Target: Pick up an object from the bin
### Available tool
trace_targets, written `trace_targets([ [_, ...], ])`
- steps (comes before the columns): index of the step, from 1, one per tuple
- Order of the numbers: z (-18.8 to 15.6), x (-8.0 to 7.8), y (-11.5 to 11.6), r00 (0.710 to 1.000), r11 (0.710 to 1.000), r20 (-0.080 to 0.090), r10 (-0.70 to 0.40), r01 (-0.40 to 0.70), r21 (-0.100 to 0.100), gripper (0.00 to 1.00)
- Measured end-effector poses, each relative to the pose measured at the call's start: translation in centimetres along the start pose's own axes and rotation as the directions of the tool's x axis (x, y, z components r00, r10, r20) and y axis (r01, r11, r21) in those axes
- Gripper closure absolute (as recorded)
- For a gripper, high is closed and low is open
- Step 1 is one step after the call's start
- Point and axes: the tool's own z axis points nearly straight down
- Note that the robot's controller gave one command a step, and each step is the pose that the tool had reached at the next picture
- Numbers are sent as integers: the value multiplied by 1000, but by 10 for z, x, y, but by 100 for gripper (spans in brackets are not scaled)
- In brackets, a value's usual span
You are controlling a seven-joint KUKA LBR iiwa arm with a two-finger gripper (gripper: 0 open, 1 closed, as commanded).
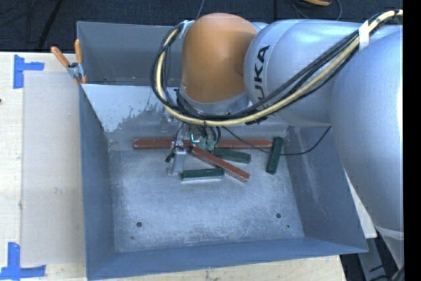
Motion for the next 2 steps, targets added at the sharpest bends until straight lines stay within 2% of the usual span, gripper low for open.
trace_targets([
  [1, -4, -2, -1, 1000, 1000, 7, 5, -5, -1, 100],
  [2, -47, 3, -2, 1000, 1000, 13, -22, 22, -1, 100],
])
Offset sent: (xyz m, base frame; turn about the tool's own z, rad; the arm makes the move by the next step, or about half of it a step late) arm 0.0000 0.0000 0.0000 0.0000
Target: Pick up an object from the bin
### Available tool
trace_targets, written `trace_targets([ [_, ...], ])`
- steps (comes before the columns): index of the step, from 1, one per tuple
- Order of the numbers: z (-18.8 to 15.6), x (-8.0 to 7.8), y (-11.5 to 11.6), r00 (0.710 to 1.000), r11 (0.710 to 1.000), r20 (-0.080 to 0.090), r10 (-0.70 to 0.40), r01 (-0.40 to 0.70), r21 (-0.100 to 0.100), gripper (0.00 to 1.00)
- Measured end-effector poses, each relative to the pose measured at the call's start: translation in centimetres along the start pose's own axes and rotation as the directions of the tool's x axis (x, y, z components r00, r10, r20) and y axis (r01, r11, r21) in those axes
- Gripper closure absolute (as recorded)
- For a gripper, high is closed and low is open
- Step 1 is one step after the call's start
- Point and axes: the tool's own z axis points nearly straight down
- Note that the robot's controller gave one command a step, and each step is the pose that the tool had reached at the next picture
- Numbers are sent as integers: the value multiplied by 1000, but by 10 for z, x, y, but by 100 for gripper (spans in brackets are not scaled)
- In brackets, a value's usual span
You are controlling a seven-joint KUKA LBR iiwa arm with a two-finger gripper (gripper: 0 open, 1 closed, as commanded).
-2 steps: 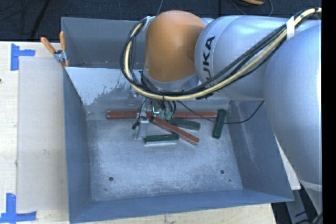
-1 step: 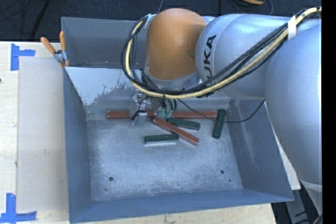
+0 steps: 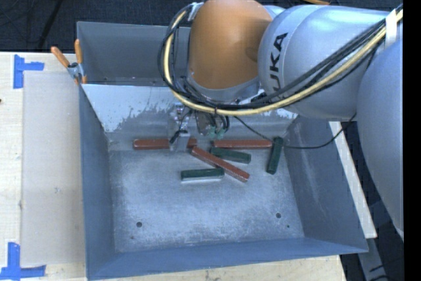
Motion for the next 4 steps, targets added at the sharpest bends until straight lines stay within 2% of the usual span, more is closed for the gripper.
trace_targets([
  [1, 35, 11, 87, 995, 995, -7, -97, 97, -3, 100],
  [2, 63, 35, 50, 958, 958, -9, -287, 287, 0, 100],
  [3, 69, 66, -95, 935, 935, -10, -355, 355, 1, 100],
  [4, 69, 66, -90, 934, 934, -7, -358, 358, -2, 0],
])
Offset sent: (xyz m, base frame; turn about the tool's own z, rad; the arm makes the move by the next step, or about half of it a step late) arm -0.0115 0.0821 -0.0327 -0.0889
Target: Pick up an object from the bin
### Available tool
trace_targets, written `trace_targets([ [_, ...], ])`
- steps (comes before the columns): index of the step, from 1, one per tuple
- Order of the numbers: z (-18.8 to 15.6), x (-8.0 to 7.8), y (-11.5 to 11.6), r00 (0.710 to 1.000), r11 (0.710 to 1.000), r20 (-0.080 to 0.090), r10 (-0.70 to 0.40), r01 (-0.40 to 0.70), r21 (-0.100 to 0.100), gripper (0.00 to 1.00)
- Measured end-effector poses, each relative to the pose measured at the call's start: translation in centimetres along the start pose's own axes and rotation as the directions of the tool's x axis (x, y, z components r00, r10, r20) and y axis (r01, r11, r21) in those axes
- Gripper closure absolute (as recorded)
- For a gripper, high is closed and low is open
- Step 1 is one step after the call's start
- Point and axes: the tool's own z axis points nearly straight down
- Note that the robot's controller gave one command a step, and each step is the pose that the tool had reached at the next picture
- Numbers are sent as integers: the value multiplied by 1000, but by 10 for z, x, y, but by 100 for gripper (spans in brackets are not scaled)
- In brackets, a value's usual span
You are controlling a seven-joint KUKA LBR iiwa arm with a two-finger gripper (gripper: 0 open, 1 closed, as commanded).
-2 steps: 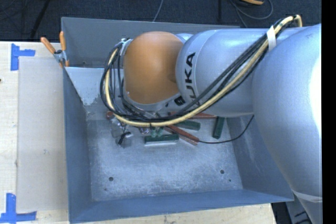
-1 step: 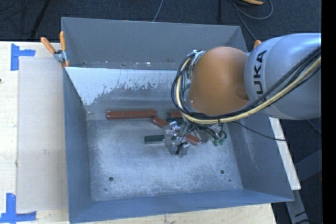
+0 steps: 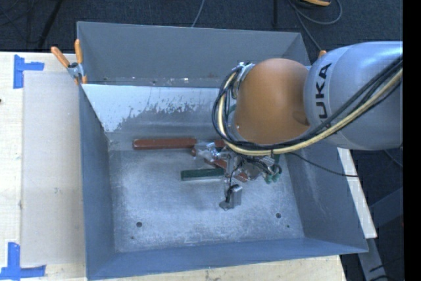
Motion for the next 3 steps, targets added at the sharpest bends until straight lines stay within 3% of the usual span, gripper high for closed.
trace_targets([
  [1, 83, -36, -22, 997, 997, 3, 75, -75, -1, 0],
  [2, 80, -36, -23, 997, 997, 3, 77, -77, 0, 100],
  [3, -54, -36, -17, 998, 998, 11, 63, -63, 3, 100],
])
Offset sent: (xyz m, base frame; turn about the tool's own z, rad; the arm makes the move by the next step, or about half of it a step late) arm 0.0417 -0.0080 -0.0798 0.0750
